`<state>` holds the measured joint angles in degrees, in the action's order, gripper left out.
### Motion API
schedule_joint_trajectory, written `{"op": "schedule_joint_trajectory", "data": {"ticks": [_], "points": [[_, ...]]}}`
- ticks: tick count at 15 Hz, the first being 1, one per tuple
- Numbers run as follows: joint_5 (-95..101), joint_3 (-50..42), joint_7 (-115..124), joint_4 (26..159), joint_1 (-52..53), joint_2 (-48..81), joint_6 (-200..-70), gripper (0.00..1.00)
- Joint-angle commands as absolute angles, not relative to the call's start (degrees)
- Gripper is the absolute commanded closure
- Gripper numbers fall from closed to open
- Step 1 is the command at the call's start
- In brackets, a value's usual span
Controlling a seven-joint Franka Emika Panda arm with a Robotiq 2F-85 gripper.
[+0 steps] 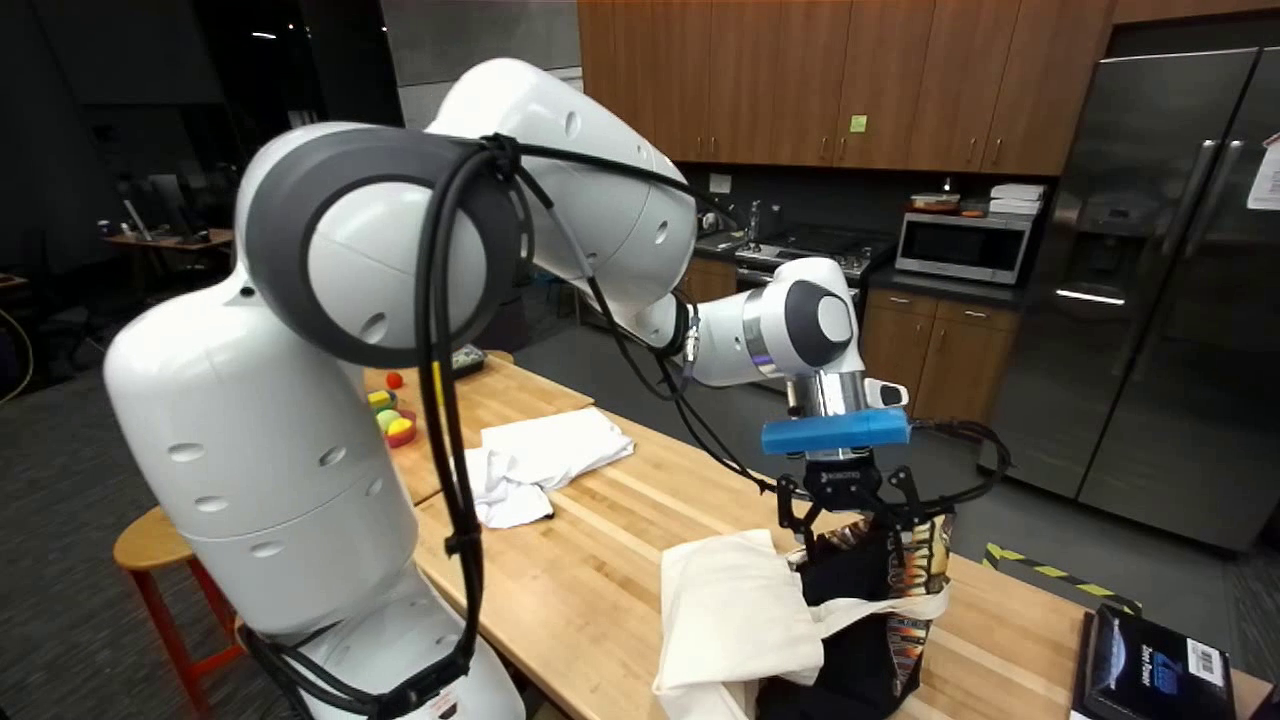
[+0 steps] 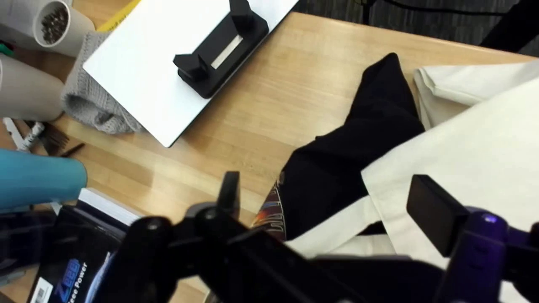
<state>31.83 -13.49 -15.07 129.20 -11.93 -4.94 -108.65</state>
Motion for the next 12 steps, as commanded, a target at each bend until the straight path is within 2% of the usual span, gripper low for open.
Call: {"op": "schedule_joint_trajectory", "data": {"ticks": [1,4,9,12], "points": [[29.4,-15.8,-15.1,128.2,-14.5,-4.3,-111.1,0.00],[22.5,-18.7,-15.6,127.7,-17.1,-3.7,-116.8,0.00],[16.7,-21.5,-12.2,131.1,-19.9,-2.6,-135.8,0.00],[13.6,-21.2,-5.4,130.7,-20.2,0.0,-139.3,0.00]]}}
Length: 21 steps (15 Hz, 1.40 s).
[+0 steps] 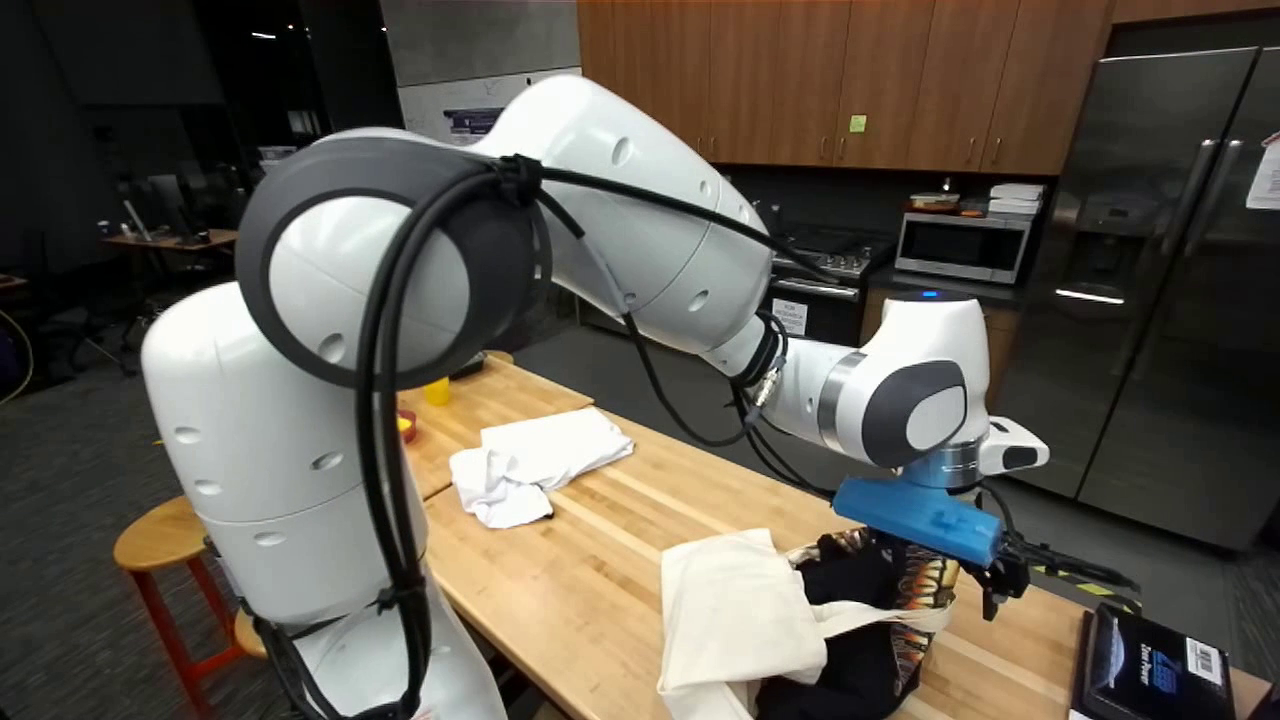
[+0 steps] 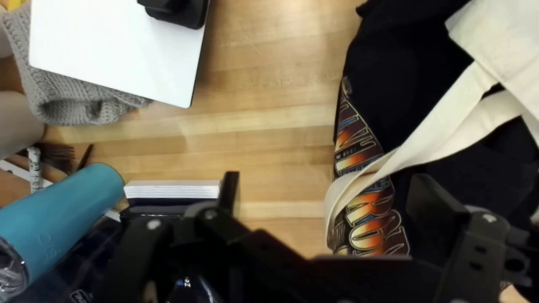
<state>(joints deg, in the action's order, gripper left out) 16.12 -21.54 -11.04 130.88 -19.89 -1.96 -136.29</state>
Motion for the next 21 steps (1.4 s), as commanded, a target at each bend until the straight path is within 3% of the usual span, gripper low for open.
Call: {"op": "schedule_joint_trajectory", "data": {"ticks": [1,7,21], "points": [[11.6,-21.0,-4.3,129.6,-19.9,1.2,-137.6,0.00],[-1.0,-19.9,1.3,124.7,-20.0,9.1,-130.9,0.00],[-3.2,-20.7,5.8,117.2,-21.7,20.1,-135.6,0.00]]}}
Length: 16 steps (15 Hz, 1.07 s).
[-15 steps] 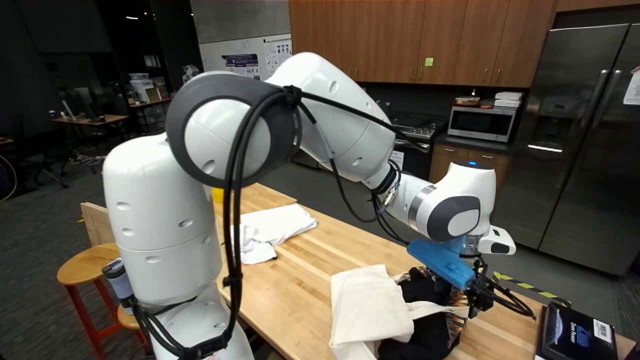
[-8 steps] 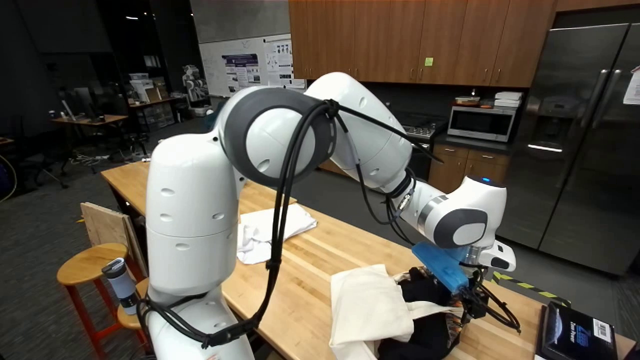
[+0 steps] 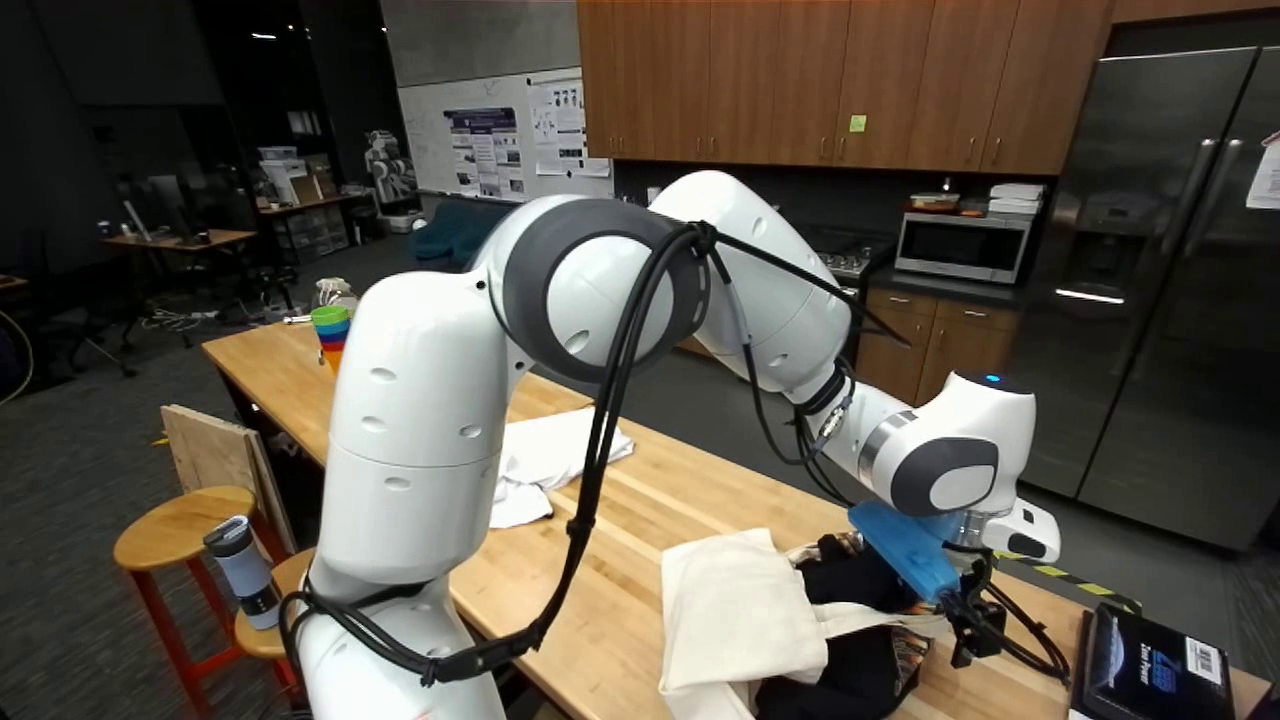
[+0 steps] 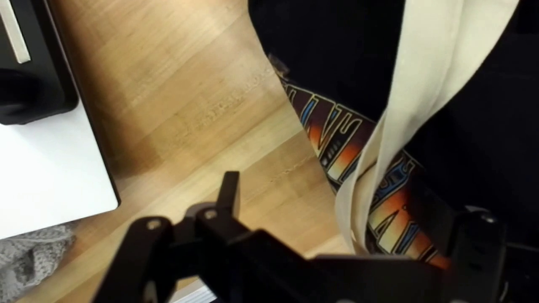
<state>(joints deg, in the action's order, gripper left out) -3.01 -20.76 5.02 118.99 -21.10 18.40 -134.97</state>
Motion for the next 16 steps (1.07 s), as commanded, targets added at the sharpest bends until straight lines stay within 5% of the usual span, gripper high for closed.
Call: {"op": "schedule_joint_trajectory", "data": {"ticks": [1,11,13,14,15,16], "points": [[-3.1,-20.6,5.8,116.8,-21.8,20.6,-135.9,0.00],[-3.0,-19.6,7.2,113.2,-21.0,23.7,-135.0,0.00],[-3.0,-19.6,8.0,113.1,-20.8,23.6,-134.5,0.12],[-2.9,-19.6,8.3,112.8,-20.7,23.3,-133.1,0.28],[-2.6,-19.8,8.6,112.7,-20.5,22.9,-132.0,0.08],[-2.1,-19.9,8.9,112.9,-20.3,22.2,-130.0,0.05]]}}
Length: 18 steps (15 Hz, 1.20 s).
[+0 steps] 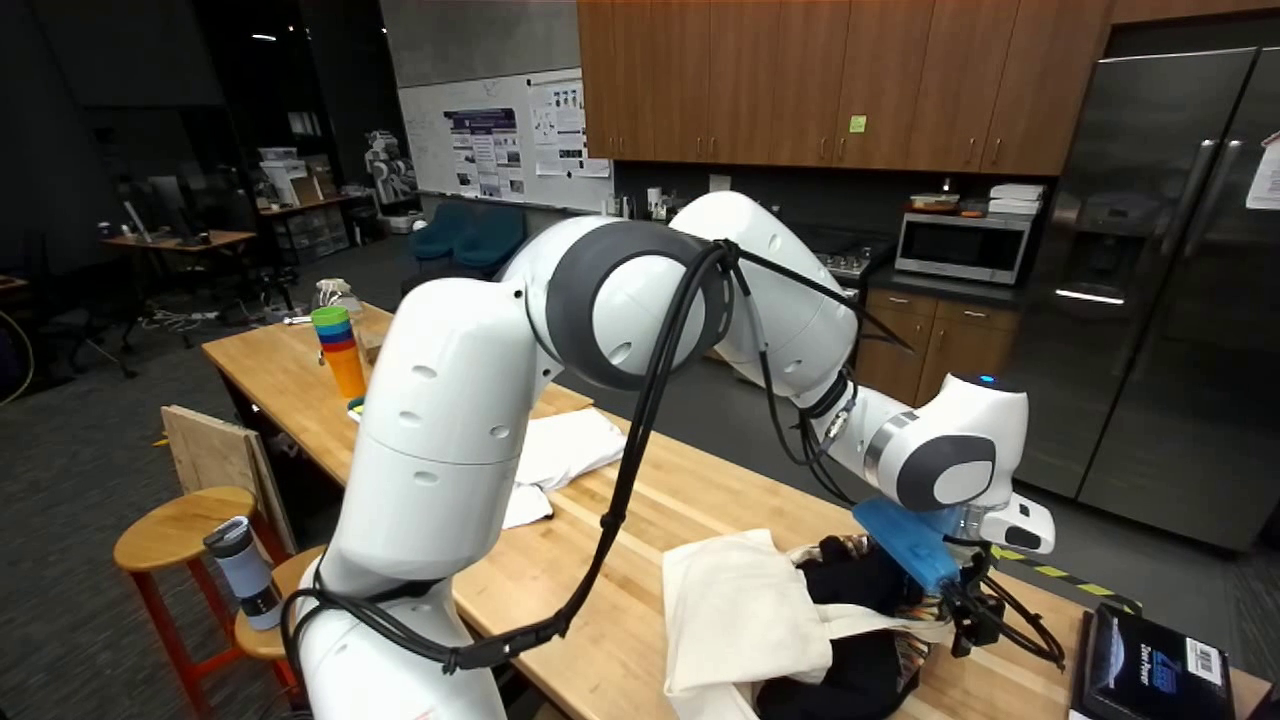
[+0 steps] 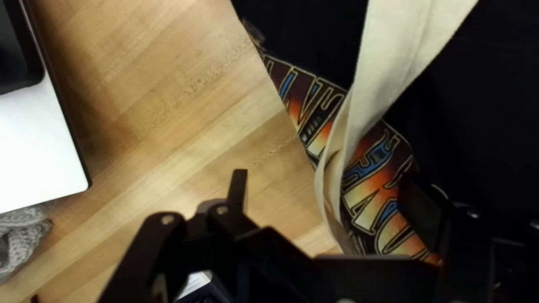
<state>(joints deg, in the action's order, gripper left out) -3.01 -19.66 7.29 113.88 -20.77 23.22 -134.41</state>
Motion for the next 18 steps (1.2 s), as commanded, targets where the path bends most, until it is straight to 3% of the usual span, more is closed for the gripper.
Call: {"op": "schedule_joint_trajectory", "data": {"ticks": [1,2,6,9,18], "points": [[-2.8,-19.3,7.2,112.3,-20.8,21.4,-124.2,0.19],[-3.2,-18.8,5.3,111.4,-21.4,21.0,-118.6,0.01],[-2.3,-19.2,3.5,109.6,-21.5,20.6,-104.8,0.00],[0.2,-19.8,4.2,109.1,-21.3,21.3,-104.2,0.00],[10.7,-20.1,5.3,110.6,-20.8,22.8,-118.9,0.00]]}}
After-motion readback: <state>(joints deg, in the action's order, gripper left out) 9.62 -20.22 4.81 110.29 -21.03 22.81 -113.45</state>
